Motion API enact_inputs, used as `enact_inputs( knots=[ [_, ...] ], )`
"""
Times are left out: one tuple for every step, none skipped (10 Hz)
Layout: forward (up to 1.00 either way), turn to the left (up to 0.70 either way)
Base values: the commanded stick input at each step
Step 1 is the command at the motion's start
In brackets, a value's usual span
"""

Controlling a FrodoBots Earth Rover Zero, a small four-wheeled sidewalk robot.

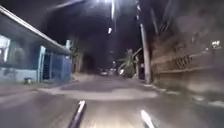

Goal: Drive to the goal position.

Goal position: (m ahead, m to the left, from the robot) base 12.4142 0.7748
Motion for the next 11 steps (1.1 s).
enact_inputs(
  knots=[
    [1.00, 0.01],
    [1.00, 0.01],
    [1.00, 0.01],
    [1.00, 0.01],
    [1.00, 0.01],
    [1.00, 0.01],
    [1.00, 0.01],
    [1.00, -0.08],
    [1.00, -0.39],
    [1.00, -0.34],
    [1.00, 0.01]
  ],
)
